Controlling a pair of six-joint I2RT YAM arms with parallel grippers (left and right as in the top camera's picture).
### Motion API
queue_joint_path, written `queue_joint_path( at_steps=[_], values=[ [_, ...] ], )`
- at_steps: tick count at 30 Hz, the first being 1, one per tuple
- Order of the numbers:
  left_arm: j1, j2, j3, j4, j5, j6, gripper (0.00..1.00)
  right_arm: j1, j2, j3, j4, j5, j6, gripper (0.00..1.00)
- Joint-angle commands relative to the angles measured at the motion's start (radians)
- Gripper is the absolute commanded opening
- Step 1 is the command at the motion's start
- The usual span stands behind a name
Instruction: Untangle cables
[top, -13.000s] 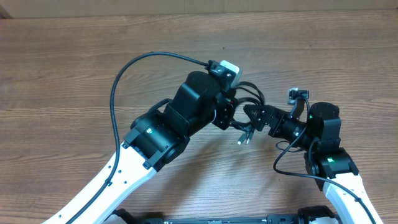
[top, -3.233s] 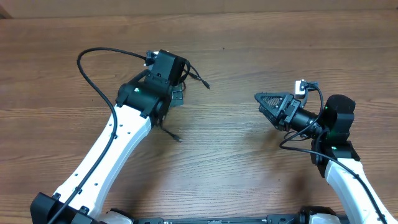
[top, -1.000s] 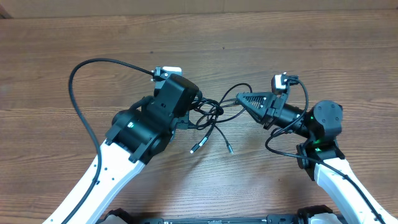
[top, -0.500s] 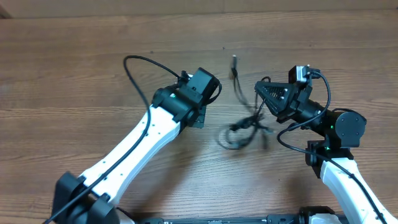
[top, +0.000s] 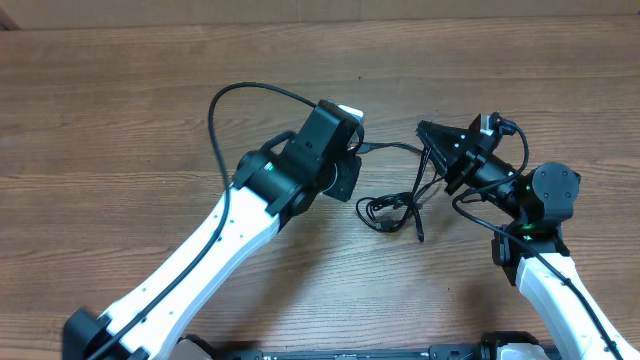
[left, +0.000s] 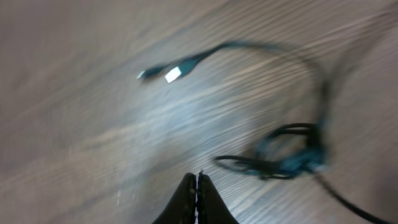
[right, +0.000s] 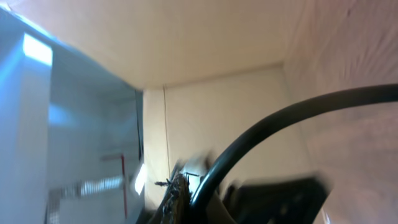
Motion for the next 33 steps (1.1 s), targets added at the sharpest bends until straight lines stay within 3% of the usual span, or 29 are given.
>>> queue_joint_path(
  at_steps=[1,6,8,9,11,23,32,33],
  values=[
    [-0.032,-0.088,0.015,0.034,0.082,0.146,0.08,-0.004,-0.008,0.008,0.005,0.176,0.010,0.04],
    [-0.066,-0.094,0.015,0.080,0.314,0.308,0.52,-0.004,-0.008,0.008,0.017,0.221,0.113,0.04],
    [-0.074,-0.093,0.015,0.096,0.347,0.333,0.66,-0.004,-0.008,0.008,0.018,0.229,0.138,0.04],
    [-0.080,-0.092,0.015,0.113,0.358,0.333,0.86,-0.004,-0.008,0.008,0.017,0.239,0.166,0.04],
    [-0.084,-0.092,0.015,0.130,0.360,0.333,0.98,-0.004,-0.008,0.008,0.032,0.246,0.174,0.04],
    [-0.117,0.027,0.015,0.148,0.360,0.385,1.00,-0.004,-0.008,0.008,0.095,0.245,0.216,0.04],
    [-0.163,0.138,0.015,0.274,0.321,0.384,1.00,-0.004,-0.008,0.008,0.094,0.226,0.214,0.04],
    [-0.163,0.139,0.015,0.286,0.306,0.384,0.80,-0.004,-0.008,0.008,0.094,0.225,0.212,0.04]
  ],
)
